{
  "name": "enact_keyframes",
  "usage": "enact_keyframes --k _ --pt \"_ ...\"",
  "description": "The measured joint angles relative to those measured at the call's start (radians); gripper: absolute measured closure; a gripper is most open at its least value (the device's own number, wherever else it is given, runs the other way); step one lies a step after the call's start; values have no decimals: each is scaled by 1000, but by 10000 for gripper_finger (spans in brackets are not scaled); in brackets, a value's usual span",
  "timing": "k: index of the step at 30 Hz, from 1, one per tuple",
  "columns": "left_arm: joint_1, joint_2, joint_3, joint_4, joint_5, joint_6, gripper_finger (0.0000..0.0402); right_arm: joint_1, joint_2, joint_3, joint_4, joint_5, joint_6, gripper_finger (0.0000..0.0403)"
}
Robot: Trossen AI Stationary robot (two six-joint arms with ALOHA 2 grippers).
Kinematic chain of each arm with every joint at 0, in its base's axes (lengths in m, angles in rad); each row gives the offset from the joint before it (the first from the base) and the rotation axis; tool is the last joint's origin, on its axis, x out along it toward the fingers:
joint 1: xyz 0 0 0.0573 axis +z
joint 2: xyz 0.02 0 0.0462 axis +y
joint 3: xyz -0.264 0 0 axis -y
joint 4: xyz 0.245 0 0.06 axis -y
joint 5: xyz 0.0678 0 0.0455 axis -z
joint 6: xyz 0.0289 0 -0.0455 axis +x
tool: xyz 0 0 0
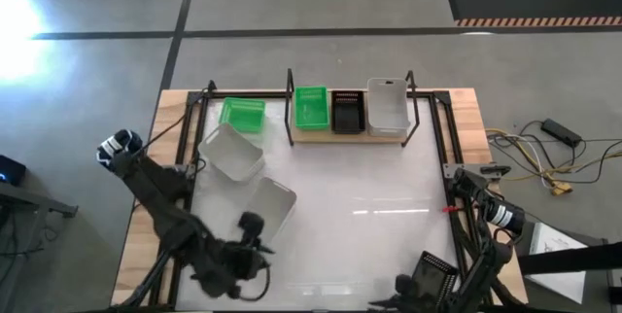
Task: Stack baskets on shelf by color
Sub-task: Stack the bottom gray bin on top of the other gray bin on the shelf
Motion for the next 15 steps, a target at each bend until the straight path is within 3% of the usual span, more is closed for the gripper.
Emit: enact_keyframes --k 5,10,15 --pt "-77 7 -42 -222 17 -466 279 17 0 12 -1 21 -42 349" --pt "-106 2 -97 -499 158 -959 279 12 0 7 -3 37 -42 349" --pt "-106 -1 -239 -458 276 -1104 279 8 0 7 -2 43 -41 349"
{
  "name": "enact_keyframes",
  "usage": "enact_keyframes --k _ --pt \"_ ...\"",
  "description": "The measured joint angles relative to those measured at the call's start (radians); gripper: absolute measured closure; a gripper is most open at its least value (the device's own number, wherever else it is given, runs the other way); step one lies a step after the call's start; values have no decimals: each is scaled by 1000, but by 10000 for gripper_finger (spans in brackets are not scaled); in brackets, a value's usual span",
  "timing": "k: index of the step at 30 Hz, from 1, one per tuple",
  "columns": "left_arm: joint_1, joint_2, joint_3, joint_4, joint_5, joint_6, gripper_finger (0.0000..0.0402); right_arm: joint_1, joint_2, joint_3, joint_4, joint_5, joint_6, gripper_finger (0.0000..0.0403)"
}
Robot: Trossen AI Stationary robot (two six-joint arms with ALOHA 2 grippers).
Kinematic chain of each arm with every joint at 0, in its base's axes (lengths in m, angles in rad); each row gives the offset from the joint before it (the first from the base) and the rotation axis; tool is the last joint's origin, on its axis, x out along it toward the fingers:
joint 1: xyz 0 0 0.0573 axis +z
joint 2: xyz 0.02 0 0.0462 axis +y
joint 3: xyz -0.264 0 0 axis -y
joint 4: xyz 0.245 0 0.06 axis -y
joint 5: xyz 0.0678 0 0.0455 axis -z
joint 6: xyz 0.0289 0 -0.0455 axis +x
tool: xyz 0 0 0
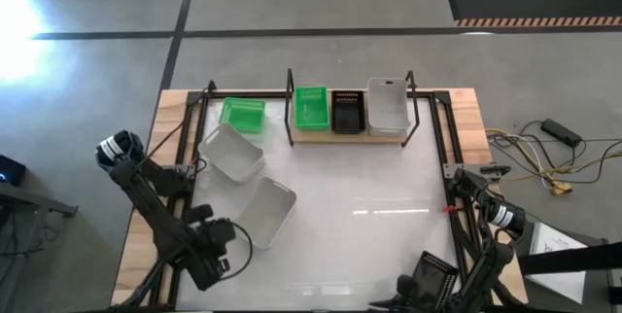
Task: Stack baskets on shelf by color
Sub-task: Stack the bottom gray bin on top of the other gray bin on the shelf
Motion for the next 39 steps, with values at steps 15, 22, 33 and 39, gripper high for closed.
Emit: enact_keyframes --k 15,22,33,39 --pt "174 36 -273 1342 -377 709 279 -19 0 -1 1 21 -19 349" --pt "219 37 -122 1198 -267 1005 279 -20 0 -1 2 20 -17 349" --pt "219 35 131 -42 -236 335 279 -20 0 -1 3 18 -15 349" --pt "219 36 -32 81 -104 235 279 -20 0 -1 3 18 -17 349"
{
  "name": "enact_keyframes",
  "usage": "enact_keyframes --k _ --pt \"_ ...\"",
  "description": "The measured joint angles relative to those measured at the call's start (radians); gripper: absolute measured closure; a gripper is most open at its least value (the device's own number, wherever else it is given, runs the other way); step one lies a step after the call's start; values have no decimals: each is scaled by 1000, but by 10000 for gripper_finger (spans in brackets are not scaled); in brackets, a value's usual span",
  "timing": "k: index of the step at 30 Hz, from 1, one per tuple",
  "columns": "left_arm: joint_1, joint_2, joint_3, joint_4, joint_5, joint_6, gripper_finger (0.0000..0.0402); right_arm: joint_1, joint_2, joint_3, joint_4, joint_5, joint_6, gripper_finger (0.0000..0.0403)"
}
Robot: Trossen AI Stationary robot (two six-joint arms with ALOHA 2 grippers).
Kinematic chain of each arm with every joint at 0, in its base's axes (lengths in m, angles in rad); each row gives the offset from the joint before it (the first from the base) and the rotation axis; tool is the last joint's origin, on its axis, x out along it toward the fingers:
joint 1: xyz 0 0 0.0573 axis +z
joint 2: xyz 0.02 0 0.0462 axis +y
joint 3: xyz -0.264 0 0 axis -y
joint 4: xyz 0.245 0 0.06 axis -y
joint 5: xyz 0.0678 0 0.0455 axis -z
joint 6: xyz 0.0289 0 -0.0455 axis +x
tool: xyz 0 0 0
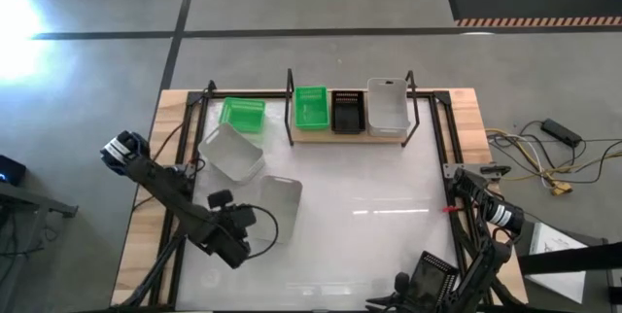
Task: Stack baskets on shelf by color
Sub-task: Stack the bottom gray bin on top of the other gray bin on the shelf
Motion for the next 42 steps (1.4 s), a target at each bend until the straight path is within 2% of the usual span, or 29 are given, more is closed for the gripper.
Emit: enact_keyframes --k 5,8,10,15,18,20,22,24,28,30,33,36,38,42 --pt "2 0 -119 321 15 -8 279 0 0 0 0 0 -1 349" --pt "16 0 -161 570 14 63 279 0 0 0 0 0 -1 349" --pt "32 1 -180 759 -10 168 279 -1 0 0 0 1 -1 349" --pt "113 39 -203 1223 -215 549 279 -7 0 0 -1 2 -1 349" --pt "173 78 -191 1404 -198 779 279 -9 0 0 -1 2 -1 349" --pt "198 90 -153 1395 -141 860 279 -9 0 0 0 1 0 349" --pt "203 85 -96 1272 -119 894 279 -9 0 0 0 1 2 349" --pt "201 70 -18 1061 -133 896 279 -9 0 0 0 0 3 349" --pt "202 58 161 545 -272 790 279 -9 0 0 0 0 10 349" --pt "224 58 221 351 -301 778 279 -9 0 0 0 0 10 349" --pt "285 60 242 287 -266 846 279 -11 0 0 0 0 8 349" --pt "365 61 228 310 -110 962 272 -11 0 0 0 0 8 349" --pt "421 71 210 335 -49 1031 259 -11 0 0 0 1 8 349" --pt "511 76 141 420 -16 1156 224 -11 0 -1 0 0 15 349"
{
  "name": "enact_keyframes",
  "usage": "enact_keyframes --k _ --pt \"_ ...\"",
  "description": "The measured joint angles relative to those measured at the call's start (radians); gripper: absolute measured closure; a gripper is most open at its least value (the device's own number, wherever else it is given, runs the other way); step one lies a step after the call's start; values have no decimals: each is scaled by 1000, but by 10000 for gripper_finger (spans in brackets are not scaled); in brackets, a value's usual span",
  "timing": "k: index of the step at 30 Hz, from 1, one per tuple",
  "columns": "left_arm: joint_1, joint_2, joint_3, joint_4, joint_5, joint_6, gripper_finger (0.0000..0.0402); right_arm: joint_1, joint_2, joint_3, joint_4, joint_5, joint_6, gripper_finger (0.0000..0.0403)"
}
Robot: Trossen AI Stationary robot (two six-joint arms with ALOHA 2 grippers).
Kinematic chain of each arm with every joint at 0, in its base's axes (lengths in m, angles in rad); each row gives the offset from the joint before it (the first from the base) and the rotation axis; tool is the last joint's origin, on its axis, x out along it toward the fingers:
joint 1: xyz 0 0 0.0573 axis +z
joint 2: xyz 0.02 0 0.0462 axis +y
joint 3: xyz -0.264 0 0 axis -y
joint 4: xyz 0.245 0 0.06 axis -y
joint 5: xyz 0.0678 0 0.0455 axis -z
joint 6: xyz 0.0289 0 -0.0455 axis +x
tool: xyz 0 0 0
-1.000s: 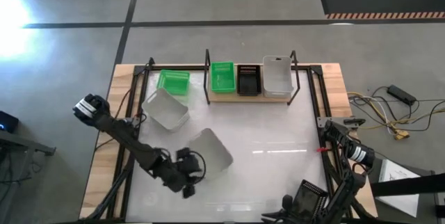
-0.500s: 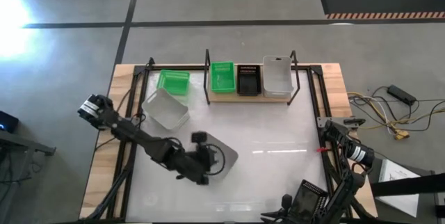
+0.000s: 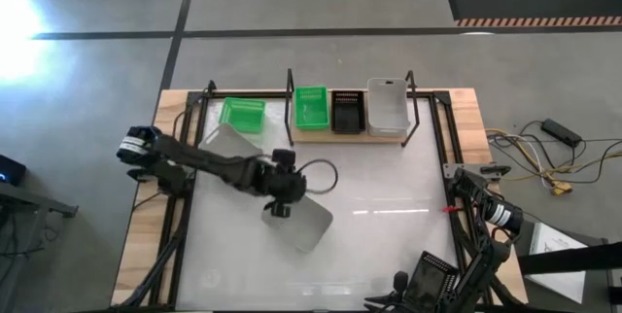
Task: Stack baskets on shelf by color
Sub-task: Stack the bottom gray bin on top of the other gray bin on the shelf
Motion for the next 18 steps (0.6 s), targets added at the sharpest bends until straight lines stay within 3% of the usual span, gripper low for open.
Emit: enact_keyframes --k 4,9,13,18 --pt "59 1 -61 80 147 73 193 0 0 -1 0 0 11 349" --pt "96 14 -115 121 198 82 196 0 1 -3 2 0 12 349" --pt "99 22 -139 162 201 27 238 0 1 -5 3 0 11 349" --pt "99 22 -141 165 230 -80 334 0 1 -7 2 0 11 349"
